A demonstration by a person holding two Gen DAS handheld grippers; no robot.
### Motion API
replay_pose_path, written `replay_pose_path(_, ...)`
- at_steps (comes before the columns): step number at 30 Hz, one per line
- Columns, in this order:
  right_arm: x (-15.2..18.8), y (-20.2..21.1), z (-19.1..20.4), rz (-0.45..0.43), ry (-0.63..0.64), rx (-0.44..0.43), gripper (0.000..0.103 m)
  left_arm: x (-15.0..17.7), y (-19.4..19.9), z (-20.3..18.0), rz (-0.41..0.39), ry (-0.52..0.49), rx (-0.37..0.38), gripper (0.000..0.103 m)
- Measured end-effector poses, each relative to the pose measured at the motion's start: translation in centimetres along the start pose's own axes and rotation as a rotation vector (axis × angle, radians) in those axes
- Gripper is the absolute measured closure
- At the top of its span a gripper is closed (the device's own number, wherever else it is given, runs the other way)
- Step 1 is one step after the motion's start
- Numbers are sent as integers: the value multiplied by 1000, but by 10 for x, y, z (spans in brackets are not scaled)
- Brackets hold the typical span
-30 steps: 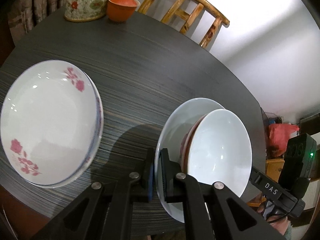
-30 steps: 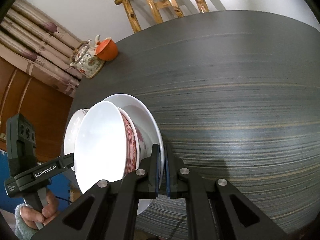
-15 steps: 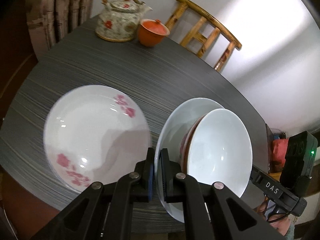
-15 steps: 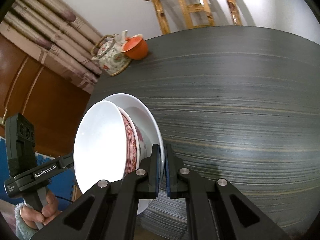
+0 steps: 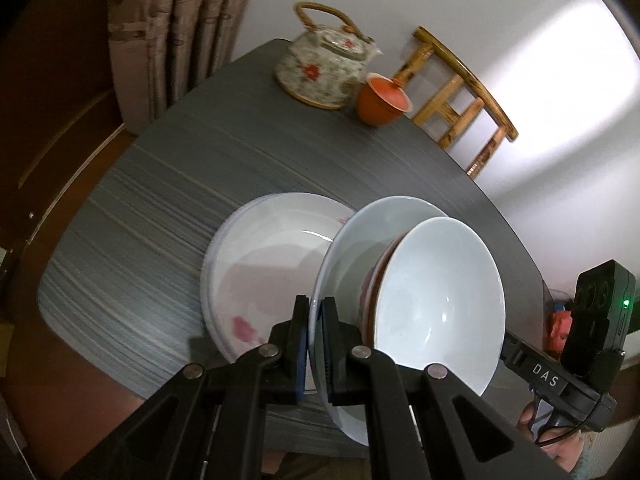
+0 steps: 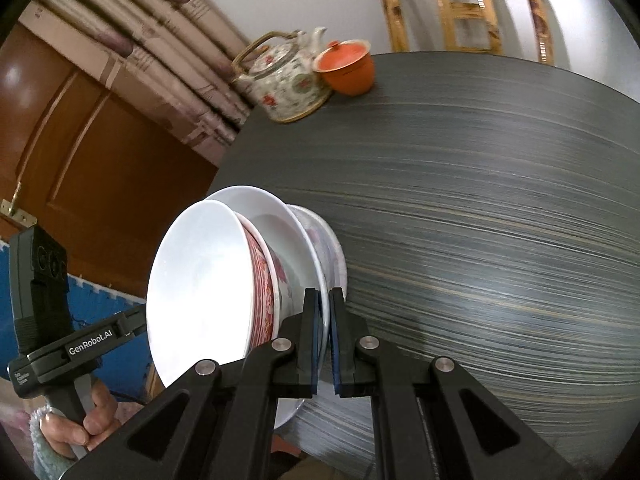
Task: Organize plates and bowls
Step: 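Lower the nested bowl stack onto the pink-flowered plate stack with both tools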
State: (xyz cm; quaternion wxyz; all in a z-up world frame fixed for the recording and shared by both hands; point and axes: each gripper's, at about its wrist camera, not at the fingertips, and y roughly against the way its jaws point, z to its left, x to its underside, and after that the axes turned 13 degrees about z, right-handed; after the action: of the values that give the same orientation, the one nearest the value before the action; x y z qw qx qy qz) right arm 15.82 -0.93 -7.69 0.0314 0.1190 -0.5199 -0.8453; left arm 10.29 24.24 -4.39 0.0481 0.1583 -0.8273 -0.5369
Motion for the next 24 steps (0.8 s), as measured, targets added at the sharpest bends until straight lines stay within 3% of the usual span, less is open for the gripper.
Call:
replay_pose_path(11,-16,-35,36,40,26,0,95,-14,0,36,10,34,-25,99)
replay_pose_path(24,-28,-65,26,88,-6,6,95,-30,-29,48,63,42,-36,99)
